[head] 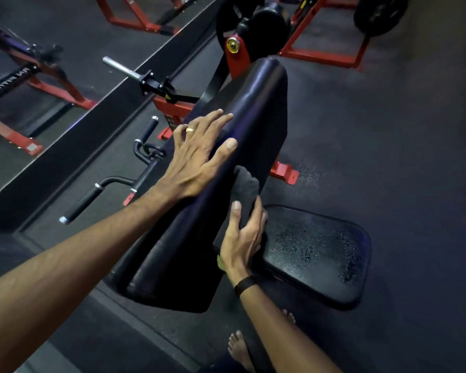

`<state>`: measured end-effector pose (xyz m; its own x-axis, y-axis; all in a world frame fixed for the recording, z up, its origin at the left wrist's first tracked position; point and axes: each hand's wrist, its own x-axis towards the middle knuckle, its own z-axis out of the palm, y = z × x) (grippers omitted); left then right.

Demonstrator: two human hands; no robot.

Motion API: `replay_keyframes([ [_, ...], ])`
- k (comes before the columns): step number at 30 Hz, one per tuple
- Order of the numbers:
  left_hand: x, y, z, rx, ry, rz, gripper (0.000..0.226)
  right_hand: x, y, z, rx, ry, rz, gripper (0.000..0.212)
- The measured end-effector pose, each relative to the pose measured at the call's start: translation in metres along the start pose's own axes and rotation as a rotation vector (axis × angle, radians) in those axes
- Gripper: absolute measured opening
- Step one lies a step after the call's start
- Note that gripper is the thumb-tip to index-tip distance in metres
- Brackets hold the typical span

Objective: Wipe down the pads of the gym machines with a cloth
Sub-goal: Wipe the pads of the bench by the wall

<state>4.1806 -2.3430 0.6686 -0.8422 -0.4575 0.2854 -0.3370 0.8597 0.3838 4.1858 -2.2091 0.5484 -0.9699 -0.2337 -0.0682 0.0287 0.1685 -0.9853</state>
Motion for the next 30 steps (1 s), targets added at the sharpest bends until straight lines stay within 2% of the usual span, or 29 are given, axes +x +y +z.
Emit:
replay_keyframes([
  [4,-0.001,-0.002,-0.003,-0.05,0.015,0.023,0.063,0.021,-0.039,0.005,0.101,0.028,-0.165,0.062],
  [9,-0.002,-0.006,-0.007,-0.16,0.105,-0.042,0.063,0.083,-0.07,0.024,-0.026,0.111,-0.287,0.053],
  [11,0.007,-0.009,-0.011,-0.091,0.098,-0.026,0.065,0.107,-0.064,0.032,-0.083,0.132,-0.259,0.058],
  [16,0.055,-0.008,-0.003,0.096,-0.01,0.028,0.069,0.15,-0.014,0.035,-0.015,0.156,-0.147,0.074],
  [20,0.079,-0.002,0.021,0.232,-0.116,0.092,0.07,0.16,0.022,0.029,-0.009,0.067,0.022,0.087],
  [26,0.097,-0.002,0.035,0.199,-0.138,-0.022,0.072,0.139,0.063,0.021,-0.064,-0.043,0.136,0.093],
  [30,0.092,0.002,0.038,0.198,-0.12,-0.064,0.072,0.113,0.076,0.007,0.016,-0.101,0.238,0.08],
])
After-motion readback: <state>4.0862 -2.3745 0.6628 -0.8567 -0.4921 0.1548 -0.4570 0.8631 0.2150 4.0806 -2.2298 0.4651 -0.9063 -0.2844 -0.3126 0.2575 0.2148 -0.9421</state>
